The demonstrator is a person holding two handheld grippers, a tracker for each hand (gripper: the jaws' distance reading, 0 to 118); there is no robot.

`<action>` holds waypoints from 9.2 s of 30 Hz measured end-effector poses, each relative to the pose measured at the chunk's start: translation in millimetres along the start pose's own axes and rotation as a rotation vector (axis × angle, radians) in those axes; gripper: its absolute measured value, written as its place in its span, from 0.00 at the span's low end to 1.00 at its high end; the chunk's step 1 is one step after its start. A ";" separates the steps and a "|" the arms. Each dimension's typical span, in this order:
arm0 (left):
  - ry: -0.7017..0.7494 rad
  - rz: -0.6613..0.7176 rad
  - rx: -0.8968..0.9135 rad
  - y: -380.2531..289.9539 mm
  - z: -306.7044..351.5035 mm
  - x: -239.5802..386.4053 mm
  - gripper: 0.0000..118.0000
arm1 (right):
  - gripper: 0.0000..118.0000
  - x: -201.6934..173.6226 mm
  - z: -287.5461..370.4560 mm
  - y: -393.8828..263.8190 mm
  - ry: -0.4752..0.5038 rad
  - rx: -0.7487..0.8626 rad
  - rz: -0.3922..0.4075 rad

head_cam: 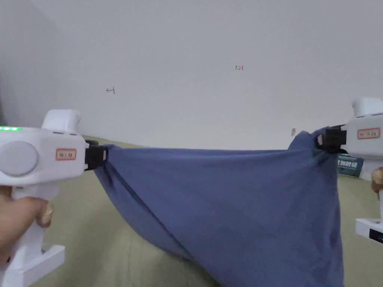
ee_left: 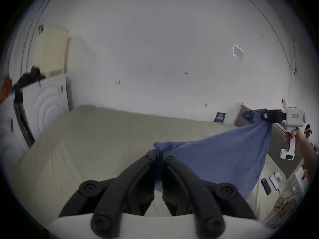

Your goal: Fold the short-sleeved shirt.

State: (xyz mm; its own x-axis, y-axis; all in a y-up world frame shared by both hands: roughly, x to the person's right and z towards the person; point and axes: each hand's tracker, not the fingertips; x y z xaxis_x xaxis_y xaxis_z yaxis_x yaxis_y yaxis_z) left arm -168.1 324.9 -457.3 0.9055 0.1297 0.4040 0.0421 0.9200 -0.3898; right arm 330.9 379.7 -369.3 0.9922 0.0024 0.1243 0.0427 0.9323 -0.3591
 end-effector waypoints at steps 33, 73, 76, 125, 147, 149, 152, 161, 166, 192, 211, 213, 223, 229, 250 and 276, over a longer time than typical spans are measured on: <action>0.218 -0.060 0.310 181.9 -51.8 -3.8 0.06 | 0.03 -24.7 -3.7 172.9 -0.094 0.481 0.075; 0.005 -0.046 -0.218 -268.6 121.9 1.5 0.06 | 0.03 -33.8 187.5 -355.6 -0.170 -0.237 -0.309; 0.017 -0.023 -0.281 -293.9 119.3 -11.5 0.06 | 0.03 -33.9 191.7 -374.0 -0.157 -0.296 -0.362; 0.020 0.035 -0.455 -320.6 71.9 -10.4 0.05 | 0.82 -0.5 206.3 -373.1 -0.141 -0.435 -0.266; 0.006 0.111 -0.328 -297.2 107.5 4.1 0.05 | 0.08 -15.4 204.5 -372.7 -0.099 -0.309 -0.250; 0.005 0.130 -0.287 -287.9 112.9 7.4 0.05 | 0.08 -18.8 206.6 -364.9 -0.099 -0.263 -0.247; 0.007 0.146 -0.231 -268.8 110.1 4.8 0.05 | 0.08 -22.0 199.6 -352.8 -0.108 -0.234 -0.202; 0.022 0.106 -0.169 -212.3 36.5 -1.0 0.05 | 0.08 -7.8 130.8 -298.9 -0.161 -0.275 -0.224; 0.046 0.101 -0.198 -193.1 -5.0 10.3 0.05 | 0.08 14.4 68.6 -285.1 -0.187 -0.362 -0.241; 0.074 0.078 -0.315 -223.9 63.9 -2.1 0.53 | 0.69 4.0 143.0 -300.5 -0.154 -0.291 -0.187; 0.029 0.151 -0.464 -264.1 -16.9 -17.2 0.87 | 0.00 -16.8 143.0 -351.2 -0.159 -0.325 -0.244; 0.086 0.152 -0.507 -268.3 -37.7 -22.7 0.86 | 0.00 -14.1 138.2 -350.9 -0.148 -0.325 -0.243; 0.110 0.076 -0.459 -275.3 -33.8 -17.0 0.03 | 0.88 13.9 81.9 -356.9 -0.149 -0.428 -0.278; 0.110 0.075 -0.431 -276.0 -29.9 -12.7 0.03 | 0.82 9.7 52.7 -371.2 -0.142 -0.538 -0.264; 0.038 0.124 -0.384 -257.2 37.1 -26.6 0.02 | 0.04 -5.4 126.4 -333.2 -0.114 -0.416 -0.203; 0.052 0.226 -0.460 -272.4 108.2 -32.2 0.76 | 0.78 6.2 180.6 -339.0 -0.192 -0.479 -0.237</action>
State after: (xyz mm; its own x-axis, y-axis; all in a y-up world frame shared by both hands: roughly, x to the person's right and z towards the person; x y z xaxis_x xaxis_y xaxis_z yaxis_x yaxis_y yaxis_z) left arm -254.4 110.2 -274.6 0.9329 0.2767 0.2305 0.0140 0.6117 -0.7910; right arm 301.4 128.9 -79.7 0.9119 -0.0799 0.4025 0.3545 0.6473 -0.6747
